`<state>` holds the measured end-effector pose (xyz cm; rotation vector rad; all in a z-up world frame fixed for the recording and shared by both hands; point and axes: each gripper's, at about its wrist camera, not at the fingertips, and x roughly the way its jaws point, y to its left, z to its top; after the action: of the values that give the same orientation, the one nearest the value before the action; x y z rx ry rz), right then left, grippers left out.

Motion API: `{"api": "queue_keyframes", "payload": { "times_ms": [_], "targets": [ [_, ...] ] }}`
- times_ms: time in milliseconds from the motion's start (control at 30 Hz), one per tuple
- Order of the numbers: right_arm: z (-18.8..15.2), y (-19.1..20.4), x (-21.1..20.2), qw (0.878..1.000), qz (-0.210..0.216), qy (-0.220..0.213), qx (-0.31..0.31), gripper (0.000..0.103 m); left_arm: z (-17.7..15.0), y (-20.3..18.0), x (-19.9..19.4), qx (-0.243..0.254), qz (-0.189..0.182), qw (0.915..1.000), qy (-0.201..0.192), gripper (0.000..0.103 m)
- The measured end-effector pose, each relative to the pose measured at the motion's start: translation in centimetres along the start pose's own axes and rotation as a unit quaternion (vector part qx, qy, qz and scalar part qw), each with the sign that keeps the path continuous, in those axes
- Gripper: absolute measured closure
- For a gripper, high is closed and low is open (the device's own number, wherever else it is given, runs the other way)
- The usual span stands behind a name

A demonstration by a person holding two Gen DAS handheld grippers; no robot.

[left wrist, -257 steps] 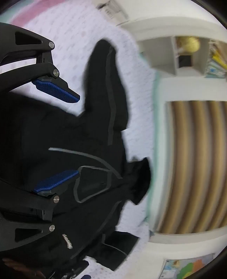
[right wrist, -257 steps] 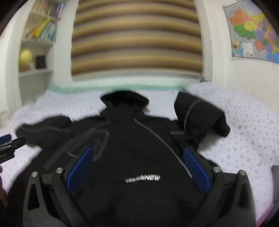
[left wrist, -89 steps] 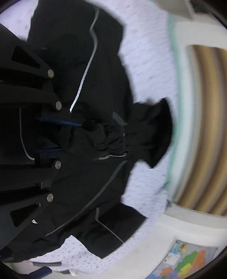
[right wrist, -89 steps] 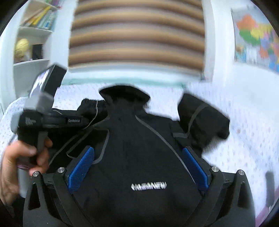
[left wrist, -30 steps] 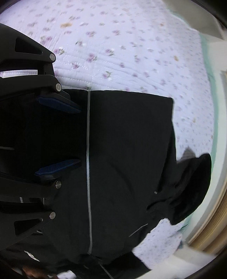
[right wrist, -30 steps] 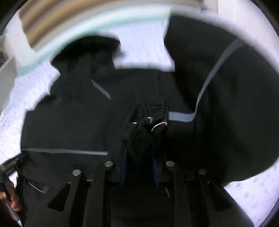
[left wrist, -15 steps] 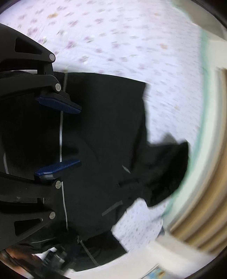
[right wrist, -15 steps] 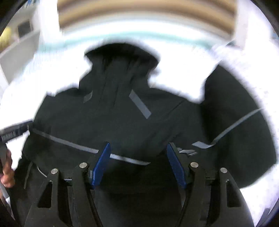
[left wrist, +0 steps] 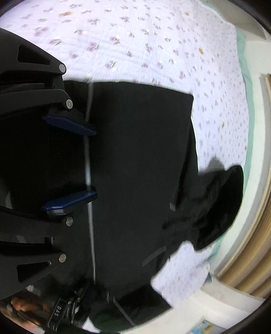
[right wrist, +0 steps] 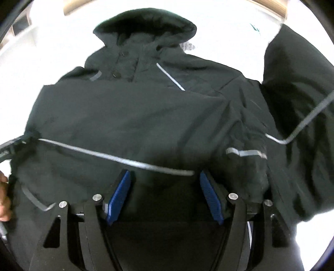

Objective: Fold large clothes
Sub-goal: 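Grasp the other sleeve cuff with the right gripper and lift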

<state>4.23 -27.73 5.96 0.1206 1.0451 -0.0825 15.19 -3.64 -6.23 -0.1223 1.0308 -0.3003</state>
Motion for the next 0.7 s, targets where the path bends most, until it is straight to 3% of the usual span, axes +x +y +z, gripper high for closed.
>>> {"api": "queue_keyframes", "payload": {
  "times_ms": [100,333,433,533,633,700],
  "targets": [
    [-0.7,-1.4,-4.5,0.998,0.046,-0.026,0.024,0.033,0.3,-2.7,-2.1,0.008,-0.038,0.9992,-0.004,0.047],
    [-1.4,-6.9,-15.8,0.991,0.032,-0.125,0.046,0.033,1.0,-14.8,-3.7,0.075,-0.124,0.9895,0.004,0.047],
    [-1.6,-10.5,-18.6,0.985,0.013,-0.157,0.067,0.032,0.4,-19.9,-1.8,0.103,-0.122,0.987,0.014,0.047],
    [-2.2,-15.2,-19.7,0.981,-0.012,-0.164,0.103,0.032,-0.2,-22.7,1.4,0.098,-0.123,0.9872,0.028,0.047],
    [-3.5,-20.5,-20.1,0.974,-0.059,-0.161,0.149,0.031,-1.1,-25.0,5.1,0.122,-0.065,0.9901,0.021,0.047],
    [-4.3,-23.6,-19.8,0.971,-0.063,-0.153,0.173,0.031,-1.6,-26.4,7.5,0.13,-0.054,0.9895,0.034,0.047]
  ]
}}
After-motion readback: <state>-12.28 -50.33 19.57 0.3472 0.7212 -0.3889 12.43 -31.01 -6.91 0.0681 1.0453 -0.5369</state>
